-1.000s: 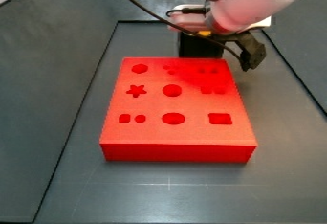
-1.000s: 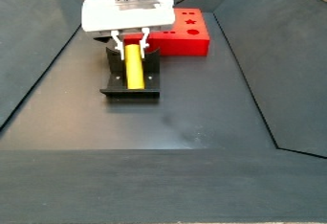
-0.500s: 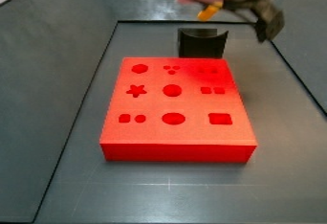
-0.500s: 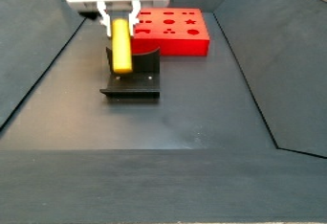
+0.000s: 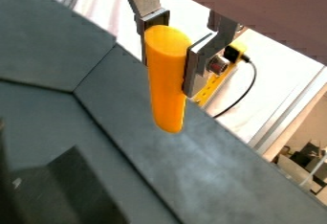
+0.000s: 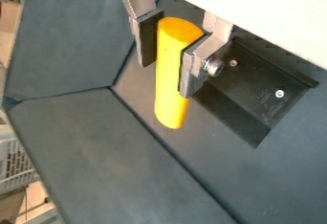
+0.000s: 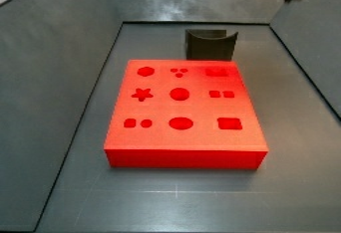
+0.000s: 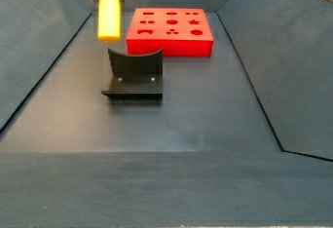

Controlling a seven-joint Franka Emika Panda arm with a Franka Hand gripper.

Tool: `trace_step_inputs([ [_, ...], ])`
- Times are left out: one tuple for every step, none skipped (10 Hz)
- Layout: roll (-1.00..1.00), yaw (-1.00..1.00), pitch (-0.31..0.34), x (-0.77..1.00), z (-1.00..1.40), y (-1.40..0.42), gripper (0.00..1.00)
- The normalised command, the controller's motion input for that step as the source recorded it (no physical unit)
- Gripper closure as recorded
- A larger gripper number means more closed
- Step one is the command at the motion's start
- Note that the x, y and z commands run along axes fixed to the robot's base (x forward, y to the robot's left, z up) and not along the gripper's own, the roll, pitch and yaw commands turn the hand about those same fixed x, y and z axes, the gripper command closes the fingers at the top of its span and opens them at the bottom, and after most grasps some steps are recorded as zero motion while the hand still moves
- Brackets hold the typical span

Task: Pick up the oval object. Move up. Place the oval object on the fixture. Regrasp the oval object. Move to above the board. Insert the oval object.
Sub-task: Move to above the board.

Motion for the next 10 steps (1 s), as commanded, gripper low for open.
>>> trace_step_inputs([
  [-0.06,-0.04,0.141,0.03,0.99,0.08,1.00],
  [-0.05,0.00,0.158,0.01,0.74,0.05,1.00],
  [-0.05,0.03,0.165,0.01,0.55,0.02,1.00],
  [-0.05,0.06,0.173,0.02,0.31,0.01,1.00],
  [-0.05,0.08,0.175,0.02,0.19,0.00,1.00],
  [-1.00,-0.06,0.035,-0.54,0.29,-1.00,1.00],
  [-1.00,-0.06,0.030,-0.54,0.30,-1.00,1.00],
  [-1.00,-0.05,0.011,-0.57,0.31,-1.00,1.00],
  [-1.00,-0.05,0.007,-0.57,0.29,-1.00,1.00],
  [-1.00,-0.05,0.010,-0.57,0.30,-1.00,1.00],
])
